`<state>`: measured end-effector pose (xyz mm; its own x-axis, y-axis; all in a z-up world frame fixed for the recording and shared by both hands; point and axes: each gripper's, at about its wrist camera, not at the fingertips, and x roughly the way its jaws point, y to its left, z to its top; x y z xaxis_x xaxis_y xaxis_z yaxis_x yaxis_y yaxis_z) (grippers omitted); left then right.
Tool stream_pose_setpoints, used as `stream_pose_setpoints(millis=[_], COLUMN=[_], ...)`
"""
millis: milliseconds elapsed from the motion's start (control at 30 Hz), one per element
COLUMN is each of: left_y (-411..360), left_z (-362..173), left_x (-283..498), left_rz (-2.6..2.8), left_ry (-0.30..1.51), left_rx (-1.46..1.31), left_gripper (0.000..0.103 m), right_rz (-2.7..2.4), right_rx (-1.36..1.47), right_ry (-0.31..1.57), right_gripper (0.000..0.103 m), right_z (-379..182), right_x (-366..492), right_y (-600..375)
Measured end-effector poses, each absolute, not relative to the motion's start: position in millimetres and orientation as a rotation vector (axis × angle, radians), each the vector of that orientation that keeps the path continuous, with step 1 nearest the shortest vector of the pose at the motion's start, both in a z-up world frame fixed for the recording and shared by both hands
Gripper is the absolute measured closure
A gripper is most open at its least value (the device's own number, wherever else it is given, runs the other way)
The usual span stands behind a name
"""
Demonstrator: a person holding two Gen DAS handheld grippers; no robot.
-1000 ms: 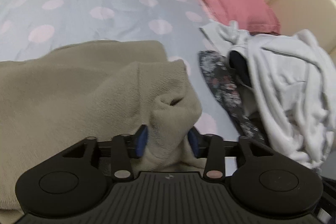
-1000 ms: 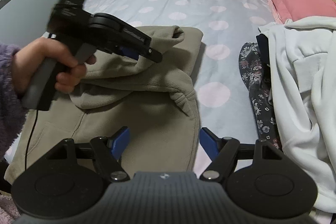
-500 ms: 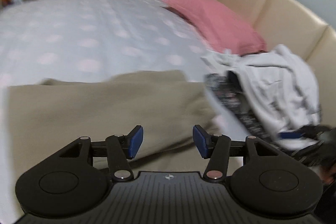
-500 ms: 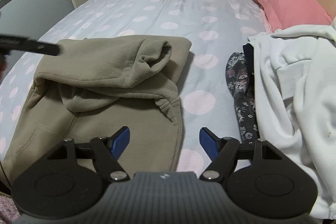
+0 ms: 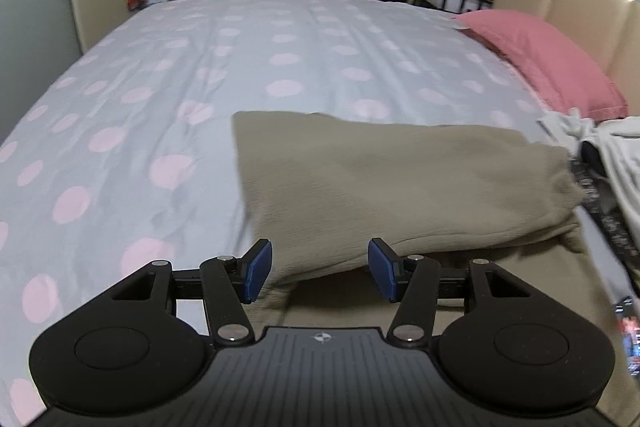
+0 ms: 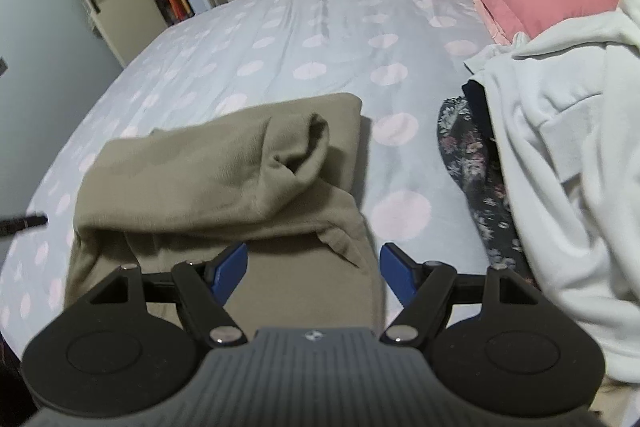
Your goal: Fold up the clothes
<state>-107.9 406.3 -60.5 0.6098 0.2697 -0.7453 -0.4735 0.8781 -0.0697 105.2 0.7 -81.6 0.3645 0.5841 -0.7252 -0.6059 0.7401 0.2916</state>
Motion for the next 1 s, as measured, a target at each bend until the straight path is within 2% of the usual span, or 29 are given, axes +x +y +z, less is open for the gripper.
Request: stream_pose_setpoints(millis=[533, 667, 767, 800, 833, 867, 900, 1000], left_y=[404, 406, 410, 410, 410, 413, 415, 424], left_z=[-141, -142, -141, -141, -141, -140, -139, -136], left_x=[-68, -60, -60, -61, -62, -63, -64, -68], left_rz=[0.502, 0.523, 0.539, 0.549, 0.559, 0.57, 0.583, 0.611], left_ry=[1.029, 0.995, 0.978, 0.975, 0.972, 0.968, 0.965, 0.961], left_rx=[-0.001, 0.023, 0.011, 0.025, 0.039, 0.044, 0.045, 0.033], left_gripper=[0.051, 0.051, 0.065, 0.073, 0.082, 0.086, 0.09, 0.093], right_rz=[0.681, 0.704, 0.725, 0.728, 0.729, 0.731, 0.733, 0.755], right_rx=[0.16, 0.179, 0.198, 0.203, 0.196, 0.182, 0.168, 0.171], right_ry=[1.017, 1.071, 1.103, 1.104, 1.093, 1.075, 1.058, 0.973], right_gripper=[0.027, 0.027, 0.027, 0.028, 0.037, 0.052, 0.076, 0.08], right_z=[-121, -138, -148, -149, -148, -145, -143, -127], right_x=[171, 180, 183, 183, 182, 181, 179, 173], right_y=[49, 67, 81, 85, 89, 92, 95, 95])
